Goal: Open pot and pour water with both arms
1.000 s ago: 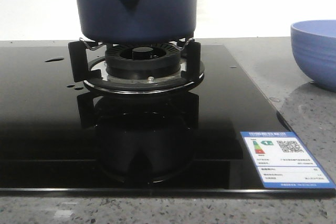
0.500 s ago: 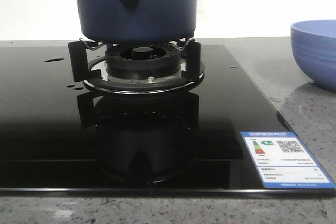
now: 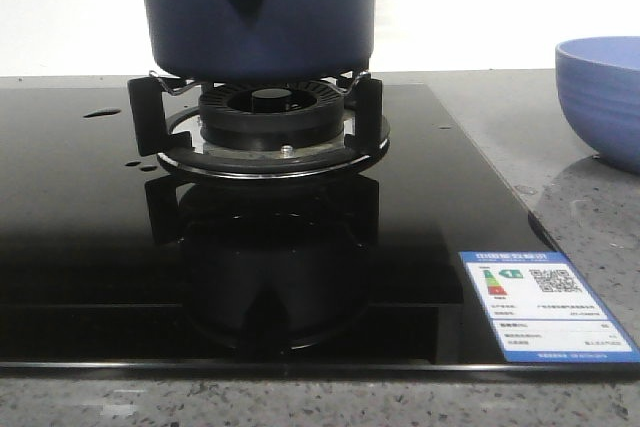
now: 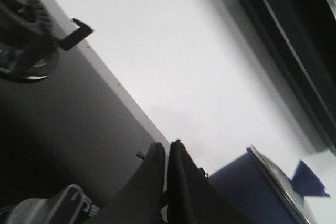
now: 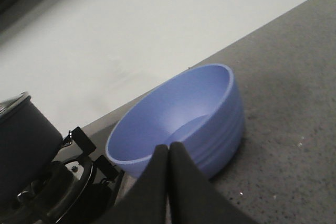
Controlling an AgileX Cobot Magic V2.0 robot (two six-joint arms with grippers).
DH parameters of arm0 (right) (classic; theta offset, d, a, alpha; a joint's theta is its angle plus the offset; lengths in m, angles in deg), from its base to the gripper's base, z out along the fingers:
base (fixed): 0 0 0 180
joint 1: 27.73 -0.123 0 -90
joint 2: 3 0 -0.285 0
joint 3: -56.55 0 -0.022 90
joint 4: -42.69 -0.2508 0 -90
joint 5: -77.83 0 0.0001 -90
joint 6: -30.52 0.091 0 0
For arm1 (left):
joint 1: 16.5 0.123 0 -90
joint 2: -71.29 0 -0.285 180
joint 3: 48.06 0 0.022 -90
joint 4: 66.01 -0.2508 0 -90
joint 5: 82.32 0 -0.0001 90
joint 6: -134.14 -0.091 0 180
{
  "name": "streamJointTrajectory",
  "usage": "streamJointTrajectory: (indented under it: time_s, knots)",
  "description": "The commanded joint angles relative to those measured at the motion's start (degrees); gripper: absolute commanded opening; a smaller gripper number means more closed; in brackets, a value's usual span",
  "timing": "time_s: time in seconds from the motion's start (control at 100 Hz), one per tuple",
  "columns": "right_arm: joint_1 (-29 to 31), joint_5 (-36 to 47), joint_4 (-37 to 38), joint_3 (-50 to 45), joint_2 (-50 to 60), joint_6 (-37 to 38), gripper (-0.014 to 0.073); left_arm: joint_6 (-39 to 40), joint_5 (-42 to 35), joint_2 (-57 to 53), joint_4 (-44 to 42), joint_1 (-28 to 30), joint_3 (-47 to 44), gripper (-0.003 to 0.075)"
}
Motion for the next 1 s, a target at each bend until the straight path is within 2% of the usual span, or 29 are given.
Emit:
streamJointTrajectory:
  time_s: [0.0, 0.11, 0.25, 0.4, 0.45, 0.5, 0.56, 0.61, 0.65, 0.66, 0.67, 0.72, 0.79, 0.99]
  knots:
    - [0.2, -0.8, 5.0, 6.5, -2.6, -0.6, -0.0052, -4.0, 2.8, 0.4, -6.4, 0.1, 7.7, -0.0019]
    - [0.2, -7.7, 10.0, 14.0, -9.2, -0.6, -0.0052, -11.1, 13.2, 5.9, -12.8, 0.1, 16.9, -0.0019]
    - [0.1, -16.1, 12.2, 23.2, -19.3, -4.4, -0.0053, -19.6, 23.6, 15.1, -13.0, 0.1, 27.8, -0.0019]
    - [-2.1, -17.8, 12.2, 28.8, -26.0, -7.4, -0.0053, -24.1, 28.8, 21.3, -12.8, -0.1, 34.0, -0.0014]
    - [-3.1, -18.2, 12.2, 29.9, -27.4, -8.9, -0.0048, -27.5, 29.3, 23.0, -12.2, -1.0, 35.2, 0.0015]
    - [-4.1, -18.9, 12.2, 30.8, -28.5, -9.4, -0.0009, -29.9, 29.3, 24.2, -10.0, -2.5, 35.7, 0.0075]
    - [-5.3, -19.6, 12.2, 31.5, -29.6, -9.5, 0.0075, -34.3, 29.1, 25.8, -5.5, -4.0, 35.8, 0.0196]
    - [-6.2, -19.7, 12.2, 31.8, -30.2, -9.6, 0.0194, -37.4, 29.1, 27.2, -1.9, -5.1, 35.8, 0.0317]
    - [-6.9, -19.6, 12.1, 31.9, -30.6, -9.6, 0.0339, -39.2, 29.1, 28.4, 0.7, -5.9, 35.8, 0.0423]
    - [-6.9, -19.6, 12.1, 31.9, -30.8, -9.6, 0.0339, -39.4, 29.1, 28.6, 1.1, -6.0, 35.8, 0.0439]
    - [-7.1, -19.5, 12.0, 31.9, -30.8, -9.6, 0.0379, -40.1, 29.0, 29.1, 1.4, -6.1, 35.8, 0.0468]
    - [-7.5, -19.2, 11.9, 32.0, -31.2, -9.6, 0.0498, -43.2, 28.7, 30.7, 5.2, -6.8, 35.8, 0.0537]
    - [-7.5, -18.7, 11.9, 32.0, -31.4, -9.6, 0.0546, -49.3, 28.6, 33.1, 12.1, -7.4, 35.8, 0.0543]
    - [-7.5, -17.2, 11.9, 32.0, -31.4, -9.6, 0.0512, -71.2, 28.9, 41.9, 34.9, -7.6, 35.8, 0.0447]
